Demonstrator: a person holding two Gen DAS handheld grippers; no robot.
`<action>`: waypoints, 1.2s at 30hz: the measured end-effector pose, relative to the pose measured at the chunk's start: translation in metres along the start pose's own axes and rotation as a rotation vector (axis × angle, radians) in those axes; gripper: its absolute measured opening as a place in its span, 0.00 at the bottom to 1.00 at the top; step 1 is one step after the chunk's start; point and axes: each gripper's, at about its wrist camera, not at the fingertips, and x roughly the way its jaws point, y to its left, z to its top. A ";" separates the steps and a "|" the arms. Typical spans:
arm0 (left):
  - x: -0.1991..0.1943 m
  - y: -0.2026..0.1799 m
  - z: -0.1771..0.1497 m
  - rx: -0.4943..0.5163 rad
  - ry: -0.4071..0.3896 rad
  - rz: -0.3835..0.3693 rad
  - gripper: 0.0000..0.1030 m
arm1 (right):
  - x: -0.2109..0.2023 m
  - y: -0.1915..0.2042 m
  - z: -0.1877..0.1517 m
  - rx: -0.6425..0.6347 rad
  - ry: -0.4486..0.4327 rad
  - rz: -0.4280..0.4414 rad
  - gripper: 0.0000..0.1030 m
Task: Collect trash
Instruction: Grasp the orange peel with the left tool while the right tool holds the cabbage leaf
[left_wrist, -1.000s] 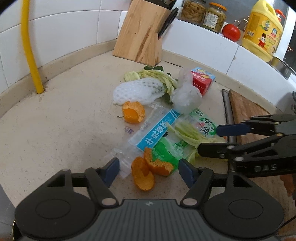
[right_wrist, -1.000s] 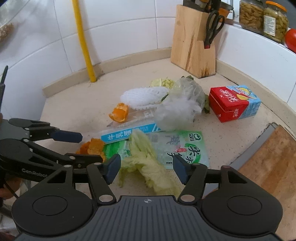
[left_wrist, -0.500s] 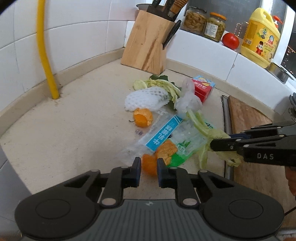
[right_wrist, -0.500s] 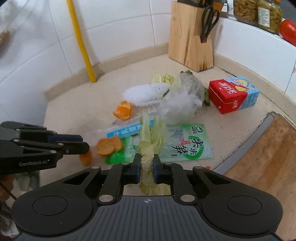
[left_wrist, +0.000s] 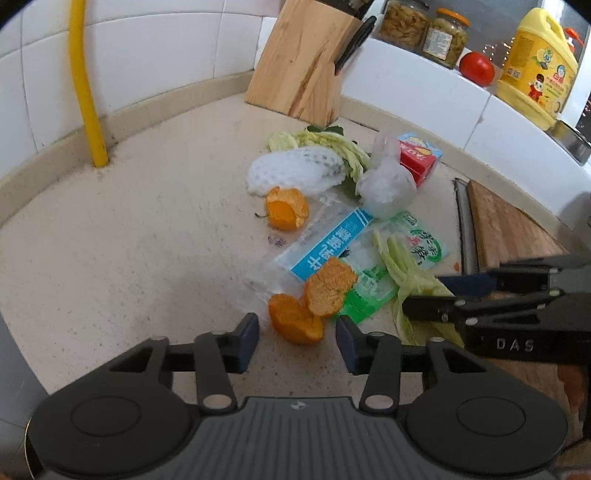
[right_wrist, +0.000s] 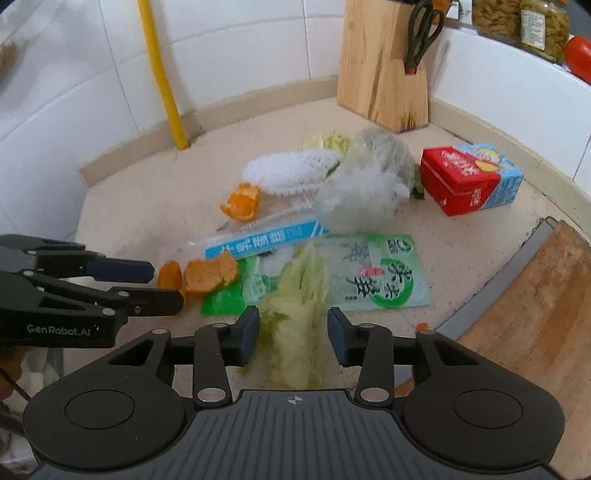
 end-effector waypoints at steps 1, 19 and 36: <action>0.001 -0.001 0.000 0.002 0.002 0.005 0.21 | 0.002 -0.001 -0.001 0.014 0.007 0.000 0.43; -0.048 0.017 0.001 -0.048 -0.085 -0.030 0.08 | -0.049 0.010 0.003 0.108 -0.090 0.031 0.14; -0.088 0.051 -0.020 -0.085 -0.126 -0.011 0.08 | -0.054 0.060 0.004 0.063 -0.106 0.056 0.14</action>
